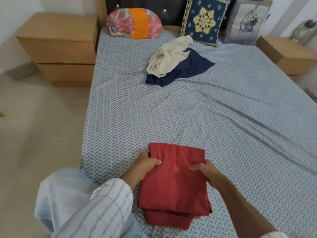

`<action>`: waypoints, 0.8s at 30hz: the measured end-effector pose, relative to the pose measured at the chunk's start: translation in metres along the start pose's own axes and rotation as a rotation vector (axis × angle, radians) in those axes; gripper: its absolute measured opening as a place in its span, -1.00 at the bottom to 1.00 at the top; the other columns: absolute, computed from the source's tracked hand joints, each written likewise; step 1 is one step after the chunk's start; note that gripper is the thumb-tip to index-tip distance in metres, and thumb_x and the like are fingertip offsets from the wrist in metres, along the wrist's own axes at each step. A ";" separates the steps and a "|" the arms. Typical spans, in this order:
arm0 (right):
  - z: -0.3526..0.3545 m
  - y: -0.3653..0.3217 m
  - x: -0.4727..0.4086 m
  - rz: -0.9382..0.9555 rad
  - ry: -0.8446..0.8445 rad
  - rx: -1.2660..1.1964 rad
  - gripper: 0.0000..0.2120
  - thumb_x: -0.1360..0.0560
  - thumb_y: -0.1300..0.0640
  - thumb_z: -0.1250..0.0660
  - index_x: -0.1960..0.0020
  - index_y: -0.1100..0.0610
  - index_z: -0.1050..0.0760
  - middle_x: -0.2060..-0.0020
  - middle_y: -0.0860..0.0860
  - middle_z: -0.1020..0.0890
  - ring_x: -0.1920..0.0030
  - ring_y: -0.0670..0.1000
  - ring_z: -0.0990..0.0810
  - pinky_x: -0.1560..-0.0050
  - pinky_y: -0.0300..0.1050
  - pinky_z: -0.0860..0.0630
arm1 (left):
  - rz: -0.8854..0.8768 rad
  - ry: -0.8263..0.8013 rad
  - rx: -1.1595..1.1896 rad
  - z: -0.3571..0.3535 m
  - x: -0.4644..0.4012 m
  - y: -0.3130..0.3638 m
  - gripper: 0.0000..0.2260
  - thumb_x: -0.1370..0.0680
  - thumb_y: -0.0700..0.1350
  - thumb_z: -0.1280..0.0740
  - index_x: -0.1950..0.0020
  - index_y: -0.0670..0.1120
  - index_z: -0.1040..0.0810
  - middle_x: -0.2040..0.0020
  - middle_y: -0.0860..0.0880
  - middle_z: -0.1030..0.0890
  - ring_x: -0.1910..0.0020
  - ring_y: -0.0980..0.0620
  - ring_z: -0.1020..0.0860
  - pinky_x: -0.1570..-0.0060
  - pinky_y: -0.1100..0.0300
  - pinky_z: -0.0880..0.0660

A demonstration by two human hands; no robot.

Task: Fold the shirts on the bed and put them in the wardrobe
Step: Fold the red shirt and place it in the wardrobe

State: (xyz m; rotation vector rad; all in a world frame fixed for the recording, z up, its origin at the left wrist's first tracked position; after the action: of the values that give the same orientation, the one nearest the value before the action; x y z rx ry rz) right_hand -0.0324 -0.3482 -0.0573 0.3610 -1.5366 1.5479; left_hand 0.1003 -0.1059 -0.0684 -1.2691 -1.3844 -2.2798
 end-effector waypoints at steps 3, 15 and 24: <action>-0.004 -0.022 0.012 0.096 -0.108 0.031 -0.34 -0.03 0.20 -0.62 -0.13 0.24 -0.62 0.03 0.15 -0.73 -0.02 0.15 -0.71 -0.22 0.15 -0.57 | -0.093 -0.087 0.063 0.005 0.017 0.015 -0.77 -0.46 -0.11 -0.49 -0.09 -0.01 -0.61 0.00 -0.04 -0.69 0.02 -0.01 -0.67 -0.09 0.07 -0.60; -0.043 -0.229 0.061 0.563 -0.204 0.095 -0.46 -0.24 0.45 -0.56 -0.15 0.11 -0.60 -0.04 0.04 -0.72 -0.07 0.02 -0.68 -0.11 0.00 -0.58 | -0.493 0.053 0.061 0.153 0.076 0.162 -0.70 -0.37 -0.29 -0.56 -0.03 -0.05 -0.62 0.00 -0.03 -0.71 -0.02 0.02 -0.67 -0.09 0.11 -0.57; -0.075 -0.168 0.058 0.966 -0.050 0.421 -0.58 -0.27 0.31 -0.61 -0.10 0.19 -0.65 0.05 0.03 -0.70 0.17 -0.44 -0.58 0.07 -0.43 -0.51 | -0.693 0.233 -0.583 0.171 0.072 0.083 -0.89 -0.32 -0.06 -0.48 0.17 0.09 -0.69 0.20 -0.05 -0.67 0.10 -0.06 -0.58 -0.01 0.07 -0.42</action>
State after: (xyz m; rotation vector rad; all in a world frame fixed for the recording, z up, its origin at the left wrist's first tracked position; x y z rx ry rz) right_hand 0.0878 -0.2876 0.0803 -0.1670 -1.4840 2.6375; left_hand 0.1992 0.0036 0.0720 -0.6213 -1.2445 -3.3508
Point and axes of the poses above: each hand's wrist, its own x-axis away from the middle knuckle, its own z-axis out of the back of the hand, y = z × x, the point moved 7 cm from there along -x, towards the middle knuckle
